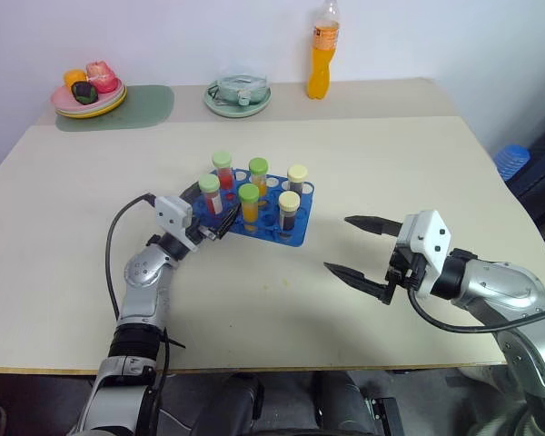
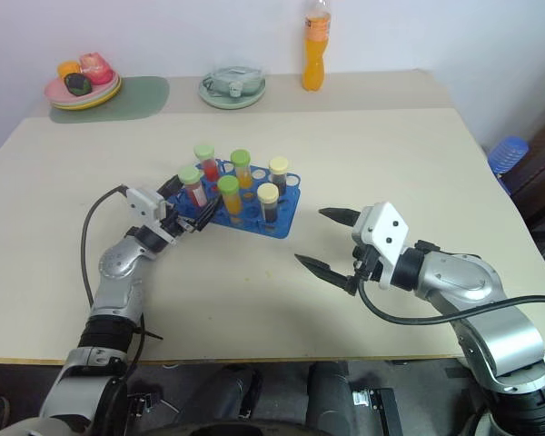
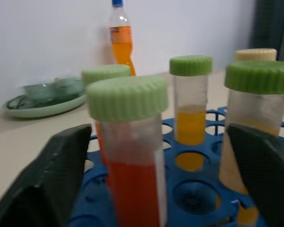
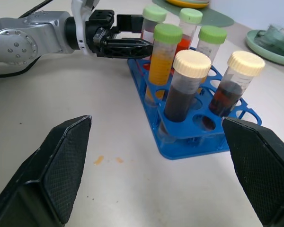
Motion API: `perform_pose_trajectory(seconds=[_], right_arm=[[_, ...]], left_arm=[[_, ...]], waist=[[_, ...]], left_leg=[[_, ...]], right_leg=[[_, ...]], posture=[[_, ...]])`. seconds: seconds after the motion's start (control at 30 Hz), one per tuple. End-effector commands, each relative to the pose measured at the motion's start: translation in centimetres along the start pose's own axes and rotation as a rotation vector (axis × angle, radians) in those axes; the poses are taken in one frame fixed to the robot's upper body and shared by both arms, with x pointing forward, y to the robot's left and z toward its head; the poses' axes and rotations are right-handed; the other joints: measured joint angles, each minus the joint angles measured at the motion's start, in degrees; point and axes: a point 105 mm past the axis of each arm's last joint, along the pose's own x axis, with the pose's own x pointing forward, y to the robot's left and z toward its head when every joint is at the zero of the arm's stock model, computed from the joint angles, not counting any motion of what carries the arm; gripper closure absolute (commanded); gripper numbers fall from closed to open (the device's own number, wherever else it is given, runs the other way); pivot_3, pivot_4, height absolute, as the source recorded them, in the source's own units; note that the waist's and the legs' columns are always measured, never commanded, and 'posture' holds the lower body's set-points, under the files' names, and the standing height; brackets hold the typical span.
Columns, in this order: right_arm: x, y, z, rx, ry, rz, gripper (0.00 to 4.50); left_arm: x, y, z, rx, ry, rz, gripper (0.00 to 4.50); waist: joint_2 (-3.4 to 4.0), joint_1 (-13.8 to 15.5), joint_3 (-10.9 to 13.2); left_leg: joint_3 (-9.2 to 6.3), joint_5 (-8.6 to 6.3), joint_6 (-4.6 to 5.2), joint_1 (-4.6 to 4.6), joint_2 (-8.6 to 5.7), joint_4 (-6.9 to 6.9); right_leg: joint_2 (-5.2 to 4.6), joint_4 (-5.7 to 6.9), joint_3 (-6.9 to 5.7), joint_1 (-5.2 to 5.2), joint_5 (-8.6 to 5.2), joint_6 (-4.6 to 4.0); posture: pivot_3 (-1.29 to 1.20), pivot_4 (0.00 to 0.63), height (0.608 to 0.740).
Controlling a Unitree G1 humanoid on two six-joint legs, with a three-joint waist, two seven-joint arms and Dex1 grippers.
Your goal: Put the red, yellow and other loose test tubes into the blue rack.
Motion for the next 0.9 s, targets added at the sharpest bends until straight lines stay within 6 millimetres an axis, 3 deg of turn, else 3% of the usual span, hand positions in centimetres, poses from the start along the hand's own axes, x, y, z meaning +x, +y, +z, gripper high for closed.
perform_pose_trajectory(seconds=[0.03,0.23,0.4,0.63,0.9], right_arm=[[0.1,0.2,0.9,-0.039,-0.042,0.000,0.00],[0.2,0.2,0.5,-0.022,-0.053,-0.003,0.00],[-0.5,0.0,-0.6,0.047,-0.036,-0.069,0.00],[-3.4,-2.4,-2.9,0.107,0.017,-0.388,0.00],[-6.5,-1.2,-4.1,0.189,0.064,-0.508,0.00]], left_arm=[[0.0,0.2,1.8,-0.006,-0.059,-0.006,0.08],[-0.6,-0.8,3.6,-0.041,-0.057,-0.069,0.08],[-2.6,-1.7,3.8,-0.057,0.084,-0.162,0.08],[-5.5,-1.0,5.1,-0.117,0.164,-0.255,0.08],[-6.9,0.4,5.4,-0.110,0.244,-0.258,0.08]], waist=[[0.00,0.0,0.0],[0.00,-0.1,0.0],[0.03,-0.1,0.0],[0.05,0.0,0.0],[0.12,0.1,0.0]], left_leg=[[0.00,0.00,0.00,0.00,0.00,0.00],[0.00,0.00,0.00,0.00,0.01,0.00],[-0.01,0.00,0.00,0.01,0.01,-0.01],[0.00,0.00,-0.01,0.04,0.01,-0.03],[-0.01,0.00,0.00,0.04,0.02,-0.06]], right_leg=[[0.00,0.00,0.00,0.00,0.00,0.00],[0.01,0.01,0.01,-0.02,0.00,0.00],[0.02,0.02,0.01,-0.02,0.00,0.00],[0.04,0.05,0.03,-0.02,-0.01,-0.01],[0.04,0.03,0.04,0.00,-0.01,-0.02]], posture=[[0.00,0.150,0.740],[0.00,0.150,0.740],[0.00,0.150,0.740],[0.00,0.150,0.740],[0.00,0.150,0.740]])
